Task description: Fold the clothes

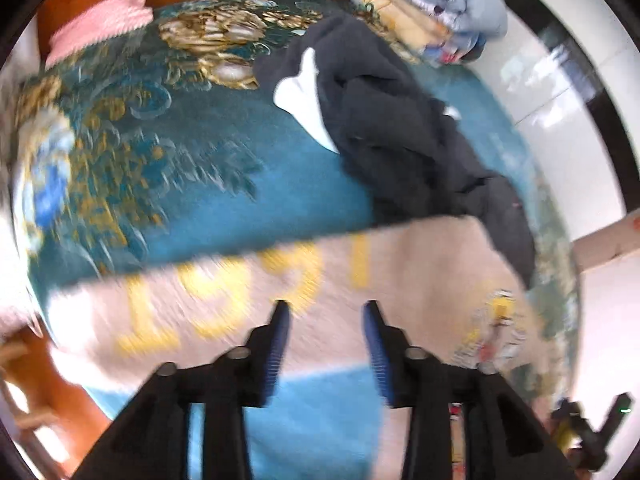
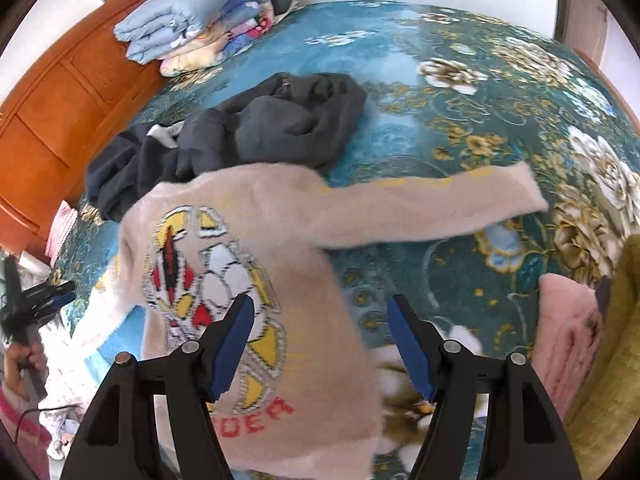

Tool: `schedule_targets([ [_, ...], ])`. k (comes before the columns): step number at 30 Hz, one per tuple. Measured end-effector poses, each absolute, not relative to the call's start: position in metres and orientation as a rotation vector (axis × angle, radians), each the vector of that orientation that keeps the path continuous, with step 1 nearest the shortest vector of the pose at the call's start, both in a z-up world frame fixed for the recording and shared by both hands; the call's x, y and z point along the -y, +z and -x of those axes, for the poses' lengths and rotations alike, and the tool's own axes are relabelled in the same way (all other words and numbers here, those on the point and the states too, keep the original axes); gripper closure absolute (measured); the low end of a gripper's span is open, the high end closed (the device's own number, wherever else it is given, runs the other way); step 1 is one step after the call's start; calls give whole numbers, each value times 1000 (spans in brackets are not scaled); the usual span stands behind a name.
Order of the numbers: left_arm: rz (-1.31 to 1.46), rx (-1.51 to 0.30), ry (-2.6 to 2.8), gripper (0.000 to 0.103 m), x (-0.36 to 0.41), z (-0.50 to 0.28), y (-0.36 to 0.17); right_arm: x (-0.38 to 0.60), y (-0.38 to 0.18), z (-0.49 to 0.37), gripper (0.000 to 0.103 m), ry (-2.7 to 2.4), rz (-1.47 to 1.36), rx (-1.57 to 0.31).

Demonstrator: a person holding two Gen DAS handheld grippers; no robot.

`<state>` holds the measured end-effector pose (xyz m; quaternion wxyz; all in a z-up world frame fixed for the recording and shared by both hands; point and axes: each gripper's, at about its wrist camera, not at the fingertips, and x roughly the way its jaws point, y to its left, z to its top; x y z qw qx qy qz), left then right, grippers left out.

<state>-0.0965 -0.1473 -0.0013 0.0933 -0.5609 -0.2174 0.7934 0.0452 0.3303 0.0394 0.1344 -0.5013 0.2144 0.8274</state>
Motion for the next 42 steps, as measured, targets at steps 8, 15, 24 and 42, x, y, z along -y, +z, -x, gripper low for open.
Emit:
schedule_targets([
  [8,1883,500,2045,52,56,45,-71,-346,-42,-73,33,2224,1664,-913],
  [15,1938,498,2002,55,35,33,-83,-356,-80,-82,40,2200,1625,-1118],
  [24,1920,558,2003,90,28,19,-69,-345,-67,-73,90,2238,1631,-1201],
  [42,2089,262,1900,92,11,-13,-31,-339,-78,-82,92,2116,1871,-1002],
])
